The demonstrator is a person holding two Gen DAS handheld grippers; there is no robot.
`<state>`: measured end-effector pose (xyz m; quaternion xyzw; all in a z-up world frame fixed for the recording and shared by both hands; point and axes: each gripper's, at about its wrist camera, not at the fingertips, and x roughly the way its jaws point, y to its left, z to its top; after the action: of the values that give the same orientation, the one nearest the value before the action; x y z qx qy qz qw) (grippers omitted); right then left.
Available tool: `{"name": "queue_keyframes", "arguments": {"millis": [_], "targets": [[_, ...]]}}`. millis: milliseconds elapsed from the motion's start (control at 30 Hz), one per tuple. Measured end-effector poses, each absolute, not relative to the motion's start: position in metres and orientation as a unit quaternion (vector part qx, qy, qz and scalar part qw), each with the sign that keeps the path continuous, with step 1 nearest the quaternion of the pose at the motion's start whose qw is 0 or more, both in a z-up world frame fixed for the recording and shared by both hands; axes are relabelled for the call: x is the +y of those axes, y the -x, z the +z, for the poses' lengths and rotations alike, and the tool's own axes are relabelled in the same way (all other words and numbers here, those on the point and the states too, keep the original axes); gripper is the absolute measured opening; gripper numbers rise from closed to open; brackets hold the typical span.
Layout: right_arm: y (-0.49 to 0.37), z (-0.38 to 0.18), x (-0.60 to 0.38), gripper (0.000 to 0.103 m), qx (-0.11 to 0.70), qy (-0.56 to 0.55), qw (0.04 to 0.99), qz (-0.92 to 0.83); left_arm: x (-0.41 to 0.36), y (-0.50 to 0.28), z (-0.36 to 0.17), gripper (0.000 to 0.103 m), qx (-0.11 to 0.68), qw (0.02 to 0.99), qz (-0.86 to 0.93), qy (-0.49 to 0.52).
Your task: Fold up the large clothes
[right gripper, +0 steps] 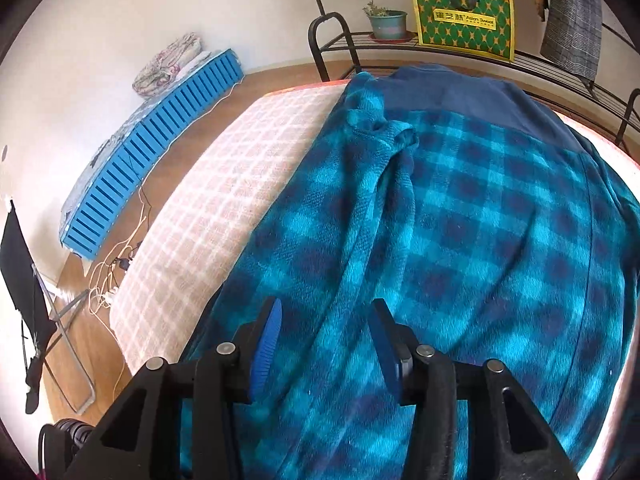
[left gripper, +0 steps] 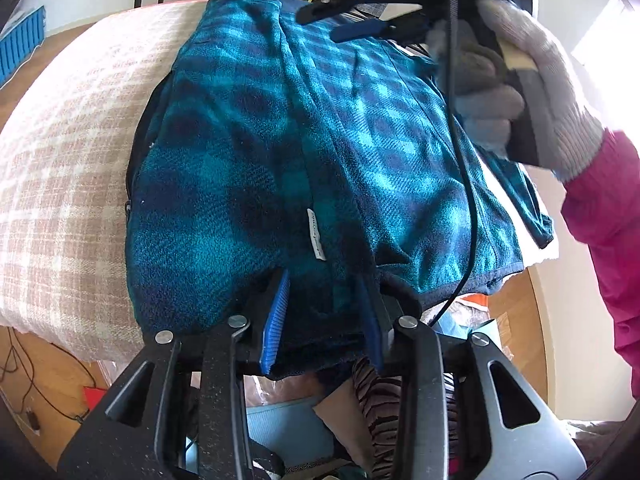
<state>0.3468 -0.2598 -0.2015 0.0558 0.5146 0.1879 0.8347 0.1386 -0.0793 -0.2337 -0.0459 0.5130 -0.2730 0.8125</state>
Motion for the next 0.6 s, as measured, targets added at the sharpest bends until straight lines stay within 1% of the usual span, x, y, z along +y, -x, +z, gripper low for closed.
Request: {"name": "queue_keyframes", "arguments": {"millis": [133,167,200,233,267,300,367,400,500,600], "targets": [[-0.389,-0.217,-0.245,0.05,0.535,-0.036,0.831,0.15,-0.084,-0.138,-0.244,0.034,0.515,0.814,-0.267,0.034],[-0.397,-0.222,-0.244,0.05,0.539,-0.035,0.829,0.141,-0.085,-0.136,-0.245,0.03,0.51,0.817,-0.267,0.027],[-0.404,-0.226,-0.243,0.05,0.543,-0.035,0.828,0.133,-0.087,-0.135,-0.244,0.021,0.505,0.82,-0.269,0.018],[-0.41,-0.23,-0.243,0.049,0.547,-0.037,0.827,0.128,-0.089,-0.134,-0.244,0.014,0.503,0.819,-0.275,0.014],[-0.415,-0.233,-0.244,0.046,0.55,-0.04,0.824,0.125,-0.089,-0.133,-0.243,0.009,0.502,0.819,-0.279,0.016],[-0.419,-0.237,-0.245,0.033,0.554,-0.044,0.822,0.127,-0.088,-0.133,-0.242,0.006,0.5,0.819,-0.279,0.022],[-0.425,-0.243,-0.248,0.017,0.56,-0.055,0.816,0.134,-0.082,-0.132,-0.237,0.005,0.498,0.819,-0.283,0.048],[-0.426,-0.245,-0.249,0.005,0.559,-0.06,0.815,0.141,-0.078,-0.132,-0.233,0.004,0.496,0.817,-0.286,0.064],[-0.424,-0.239,-0.255,0.003,0.549,-0.07,0.817,0.161,-0.068,-0.129,-0.216,0.004,0.48,0.823,-0.289,0.095],[-0.418,-0.223,-0.266,0.003,0.527,-0.082,0.827,0.179,-0.068,-0.124,-0.196,0.004,0.461,0.832,-0.292,0.096]]}}
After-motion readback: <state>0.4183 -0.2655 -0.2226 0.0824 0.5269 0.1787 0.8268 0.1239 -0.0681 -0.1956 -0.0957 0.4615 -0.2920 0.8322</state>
